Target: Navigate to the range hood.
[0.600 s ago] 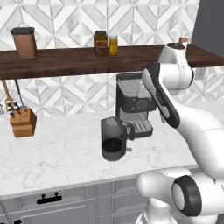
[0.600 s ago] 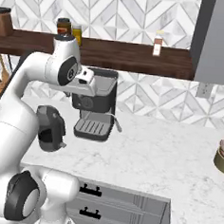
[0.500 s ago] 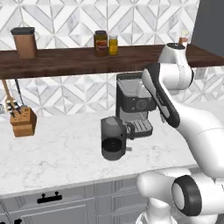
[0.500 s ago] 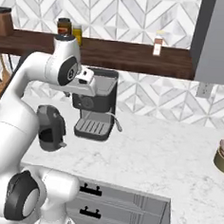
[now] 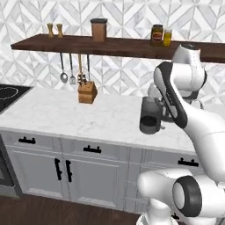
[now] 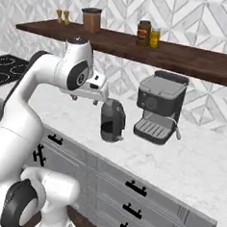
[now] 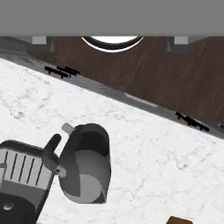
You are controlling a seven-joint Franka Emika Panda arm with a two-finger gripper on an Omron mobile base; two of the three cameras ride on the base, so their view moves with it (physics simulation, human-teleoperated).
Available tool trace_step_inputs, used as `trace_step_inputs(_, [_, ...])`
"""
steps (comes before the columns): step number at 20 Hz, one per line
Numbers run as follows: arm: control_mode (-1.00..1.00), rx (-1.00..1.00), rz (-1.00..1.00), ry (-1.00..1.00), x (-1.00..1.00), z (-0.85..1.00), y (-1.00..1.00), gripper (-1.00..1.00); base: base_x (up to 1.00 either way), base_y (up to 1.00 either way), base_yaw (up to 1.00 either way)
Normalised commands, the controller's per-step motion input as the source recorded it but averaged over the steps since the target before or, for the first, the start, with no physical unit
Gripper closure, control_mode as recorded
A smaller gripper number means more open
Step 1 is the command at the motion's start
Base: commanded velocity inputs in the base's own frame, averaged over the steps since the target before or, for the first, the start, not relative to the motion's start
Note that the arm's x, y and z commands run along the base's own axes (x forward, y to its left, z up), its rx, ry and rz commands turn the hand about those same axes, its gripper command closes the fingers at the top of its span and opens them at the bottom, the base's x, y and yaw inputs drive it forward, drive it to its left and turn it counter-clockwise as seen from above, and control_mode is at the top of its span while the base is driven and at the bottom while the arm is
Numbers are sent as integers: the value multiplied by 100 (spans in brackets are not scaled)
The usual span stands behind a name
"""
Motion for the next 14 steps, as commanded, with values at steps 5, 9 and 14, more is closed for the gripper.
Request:
trace_step_inputs(5, [100, 0, 0, 0, 0, 0, 0, -100, -8, 0, 100])
trace_step_inputs(9, [100, 0, 0, 0, 0, 0, 0, -100, -6, 0, 100])
trace_step_inputs(14, [100, 0, 0, 0, 0, 0, 0, -100, -7, 0, 100])
